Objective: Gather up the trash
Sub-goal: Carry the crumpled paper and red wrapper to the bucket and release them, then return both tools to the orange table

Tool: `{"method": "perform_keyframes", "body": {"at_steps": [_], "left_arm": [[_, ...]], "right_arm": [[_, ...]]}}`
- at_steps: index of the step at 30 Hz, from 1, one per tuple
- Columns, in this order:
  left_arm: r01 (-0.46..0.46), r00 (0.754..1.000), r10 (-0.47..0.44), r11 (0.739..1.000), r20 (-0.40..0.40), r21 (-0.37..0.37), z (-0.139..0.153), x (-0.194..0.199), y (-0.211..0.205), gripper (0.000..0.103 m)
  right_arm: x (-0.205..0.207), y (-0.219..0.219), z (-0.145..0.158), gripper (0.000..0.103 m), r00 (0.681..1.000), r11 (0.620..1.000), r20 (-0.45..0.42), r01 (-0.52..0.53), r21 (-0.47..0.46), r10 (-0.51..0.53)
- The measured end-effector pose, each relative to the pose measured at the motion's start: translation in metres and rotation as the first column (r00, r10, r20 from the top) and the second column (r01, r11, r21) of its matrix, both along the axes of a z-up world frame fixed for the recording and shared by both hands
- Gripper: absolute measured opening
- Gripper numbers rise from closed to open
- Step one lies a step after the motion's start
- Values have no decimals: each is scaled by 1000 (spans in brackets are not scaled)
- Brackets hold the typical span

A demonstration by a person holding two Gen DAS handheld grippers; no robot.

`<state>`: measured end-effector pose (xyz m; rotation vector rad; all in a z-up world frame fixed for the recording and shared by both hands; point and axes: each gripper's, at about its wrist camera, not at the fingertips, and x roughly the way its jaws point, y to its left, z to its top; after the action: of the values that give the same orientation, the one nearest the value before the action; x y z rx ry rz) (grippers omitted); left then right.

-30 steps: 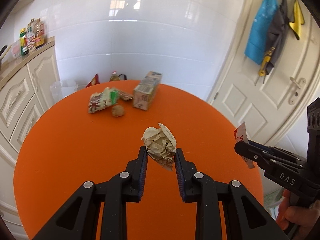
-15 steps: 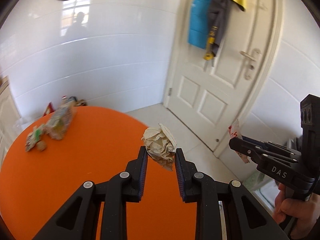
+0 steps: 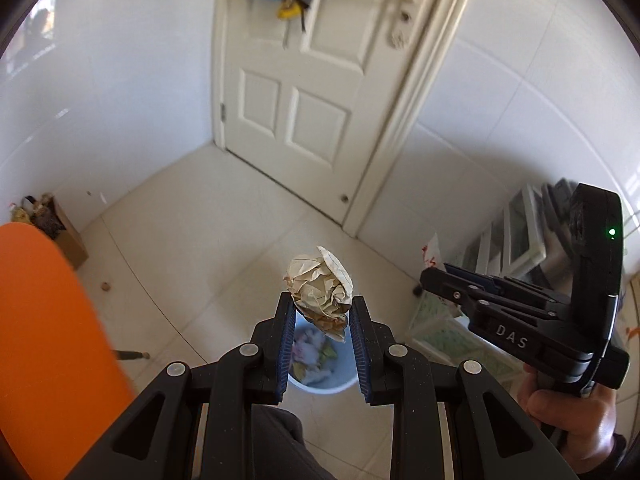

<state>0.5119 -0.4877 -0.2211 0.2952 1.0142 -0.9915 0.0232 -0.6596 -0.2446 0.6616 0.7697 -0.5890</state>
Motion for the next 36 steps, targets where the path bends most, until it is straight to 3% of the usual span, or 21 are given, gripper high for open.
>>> {"method": "perform_keyframes", "body": {"at_steps": [5,11,17,20,22,24,26,29,36], "left_arm": [[53,994,-44,995,-97,88,-41,23,-47,23],[94,981,-60,980,-185,177,-85,42,-97,23],[97,961,-30,967,-276,234,-119,70,-147,28],[96,963,-23,960,-267,264,-127,77,-163,39],[89,970,-19,956,-244,278,-128,79,-165,62],[75,978,-16,956,-207,283,-125,77,-167,71],[73,982,-18,953,-186,293,-128,69,-175,77],[57,990,-14,951,-141,304,-123,58,-178,80],[-6,998,22,967,-60,254,-88,31,-151,84]], "right_arm": [[-2,-28,-45,22,998,994,-37,47,99,-44],[0,-53,-79,23,996,983,-61,73,167,-64],[-4,-69,-104,25,994,969,-67,96,226,-83],[-7,-69,-110,27,992,967,-83,113,230,-96],[-11,-70,-111,38,990,966,-86,126,228,-109],[-14,-70,-111,55,988,966,-92,145,217,-127],[-19,-70,-110,84,985,964,-87,163,208,-148],[-21,-67,-104,101,982,966,-94,179,186,-163],[-25,-55,-79,103,980,970,-73,195,147,-186]]}}
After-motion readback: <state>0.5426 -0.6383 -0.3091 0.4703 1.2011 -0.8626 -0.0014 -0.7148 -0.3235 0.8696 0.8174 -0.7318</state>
